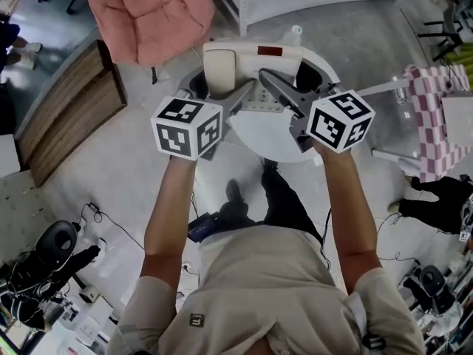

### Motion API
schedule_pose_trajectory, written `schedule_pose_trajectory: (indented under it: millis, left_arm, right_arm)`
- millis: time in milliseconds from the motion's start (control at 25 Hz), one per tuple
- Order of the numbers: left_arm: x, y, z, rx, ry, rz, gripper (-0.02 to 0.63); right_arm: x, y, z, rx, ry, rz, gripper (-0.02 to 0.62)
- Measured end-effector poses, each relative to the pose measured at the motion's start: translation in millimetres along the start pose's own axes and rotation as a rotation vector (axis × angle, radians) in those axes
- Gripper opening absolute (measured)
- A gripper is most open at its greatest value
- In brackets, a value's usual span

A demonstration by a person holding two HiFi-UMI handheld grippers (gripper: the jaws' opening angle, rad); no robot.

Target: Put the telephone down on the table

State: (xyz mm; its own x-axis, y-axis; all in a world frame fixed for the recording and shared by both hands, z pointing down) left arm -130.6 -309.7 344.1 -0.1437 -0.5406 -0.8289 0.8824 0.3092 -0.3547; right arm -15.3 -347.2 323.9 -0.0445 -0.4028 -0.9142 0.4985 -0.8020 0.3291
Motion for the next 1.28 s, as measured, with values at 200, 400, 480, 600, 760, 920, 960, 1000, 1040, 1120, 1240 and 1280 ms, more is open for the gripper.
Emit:
schedule_pose_trajectory:
  millis: [200,400,480,600,760,920,960,1000,1040,1120,1240,1280]
  left_arm:
    - [-22.4,-25.2,35.0,0.023,-0.044,-0.042,0.362]
    - [-44.7,-46.3,68.4,0.037,-0.080,-0.074,0.362]
    - [-53.1,-54.4,82.4,0.040,-0.093,-0.087,0.362]
    - [-65.3,-65.1,101.1,0.042,-0.113,-0.105,0.362]
    - [-81.8,-74.0,122.1,0.046,-0.134,-0.127,0.362]
    - [-92.6,-85.5,142.3,0.051,-0.148,-0.134,0.362]
    - [-95.4,-88.8,147.2,0.053,-0.153,-0.137,0.362]
    - [-98.7,-91.8,151.8,0.054,-0.158,-0.141,0.362]
    - [-102.2,-94.8,156.2,0.055,-0.164,-0.147,0.362]
    - [-109.2,-100.8,164.6,0.058,-0.175,-0.157,0.362]
    - [-120.3,-110.1,174.4,0.062,-0.188,-0.172,0.362]
    - [-124.0,-112.9,177.2,0.063,-0.193,-0.176,0.362]
  right_arm:
    - [-29.3,33.5,25.8,0.016,-0.036,0.040,0.293]
    - [-58.1,65.1,46.6,0.027,-0.069,0.070,0.293]
    - [-68.9,78.0,54.6,0.028,-0.081,0.080,0.293]
    - [-84.5,95.1,64.8,0.028,-0.099,0.097,0.293]
    - [-104.2,114.4,73.0,0.029,-0.121,0.117,0.293]
    - [-119.8,133.6,84.0,0.032,-0.131,0.136,0.293]
    - [-123.8,138.1,87.2,0.032,-0.135,0.141,0.293]
    - [-128.1,142.4,90.1,0.033,-0.140,0.147,0.293]
    - [-132.4,146.4,93.0,0.033,-0.145,0.153,0.293]
    - [-141.0,154.1,98.7,0.034,-0.155,0.163,0.293]
    - [-154.4,162.8,107.2,0.035,-0.172,0.175,0.293]
    - [-158.8,165.2,109.7,0.036,-0.177,0.180,0.293]
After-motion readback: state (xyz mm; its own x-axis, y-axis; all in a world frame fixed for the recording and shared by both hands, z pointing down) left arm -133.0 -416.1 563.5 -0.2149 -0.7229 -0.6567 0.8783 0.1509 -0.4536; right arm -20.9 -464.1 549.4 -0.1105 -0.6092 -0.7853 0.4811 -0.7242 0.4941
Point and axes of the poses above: the fingertips, and each gripper's own axes: z forward along the fingers, y to its right, x out of its top, the point moved 4 cm from there along -z, backward along the fingers, and after that the axes turned 5 degrees about -z, right-handed, at the moved point
